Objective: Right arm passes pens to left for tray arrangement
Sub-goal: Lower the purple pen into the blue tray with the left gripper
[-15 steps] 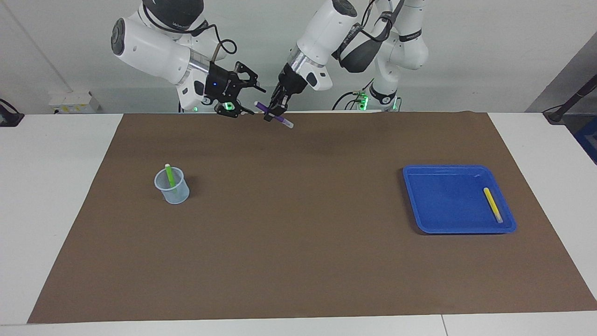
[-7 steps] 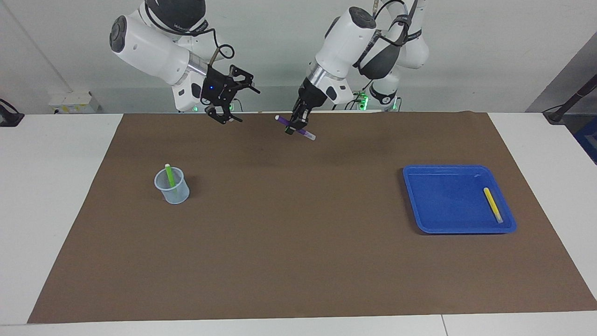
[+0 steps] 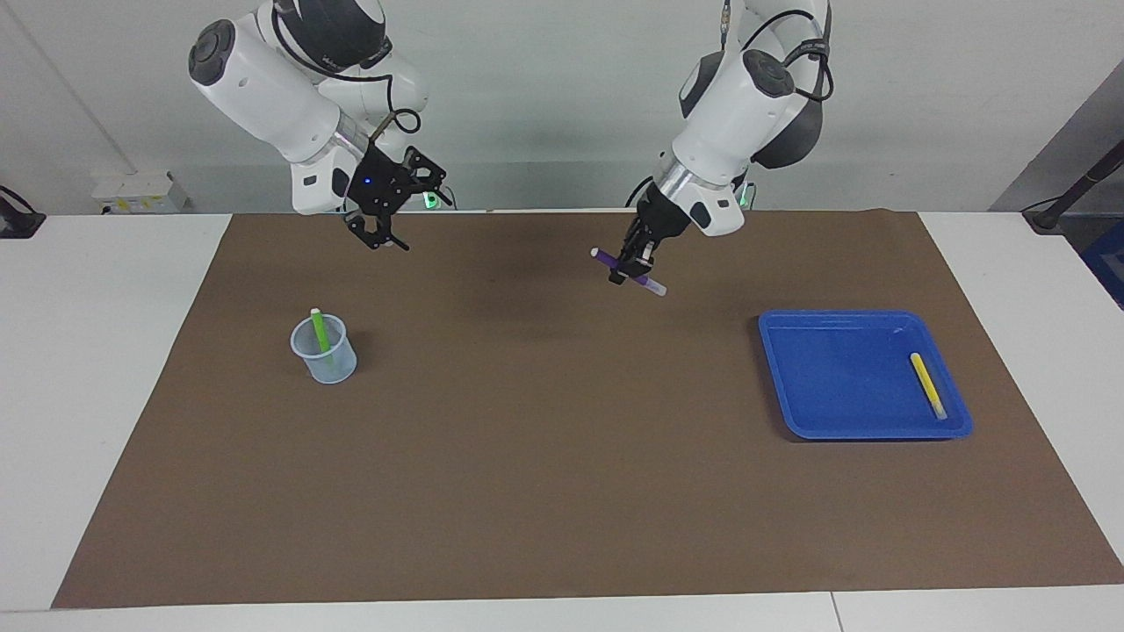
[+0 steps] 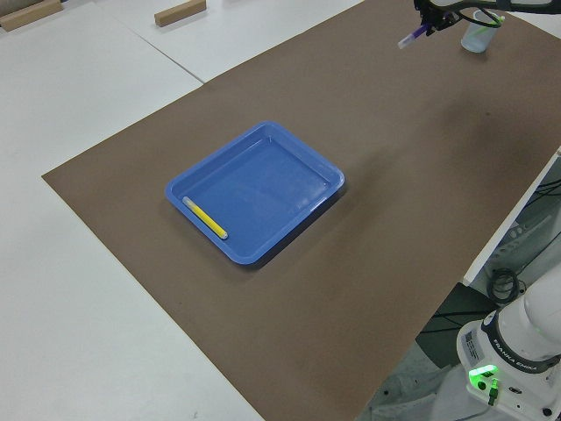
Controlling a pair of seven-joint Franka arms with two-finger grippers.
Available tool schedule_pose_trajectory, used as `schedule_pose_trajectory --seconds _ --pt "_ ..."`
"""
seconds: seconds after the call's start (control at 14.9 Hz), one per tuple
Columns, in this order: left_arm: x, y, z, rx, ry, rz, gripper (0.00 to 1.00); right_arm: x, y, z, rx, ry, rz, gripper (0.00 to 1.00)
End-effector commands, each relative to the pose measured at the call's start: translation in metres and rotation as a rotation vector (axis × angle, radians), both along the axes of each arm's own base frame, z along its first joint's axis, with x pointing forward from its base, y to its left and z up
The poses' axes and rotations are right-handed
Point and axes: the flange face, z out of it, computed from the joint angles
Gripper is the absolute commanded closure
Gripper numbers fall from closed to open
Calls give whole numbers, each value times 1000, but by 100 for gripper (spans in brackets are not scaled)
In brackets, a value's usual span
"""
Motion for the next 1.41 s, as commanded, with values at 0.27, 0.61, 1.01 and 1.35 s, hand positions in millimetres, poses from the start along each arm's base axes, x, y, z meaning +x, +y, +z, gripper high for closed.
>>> schedule_pose_trajectory --seconds 0.27,0.61,1.01,1.35 --pt "17 113 -9 41 -35 -229 100 2 -33 -9 -225 -73 -61 0" --pt "23 181 -30 121 -82 -554 100 -10 -53 -36 -297 -133 -88 0" --pt "33 264 -68 203 -132 -988 100 -17 -82 -53 -356 -148 -126 0" --pt "44 325 -90 305 -145 -1137 100 -18 -97 -70 -402 -162 -133 0"
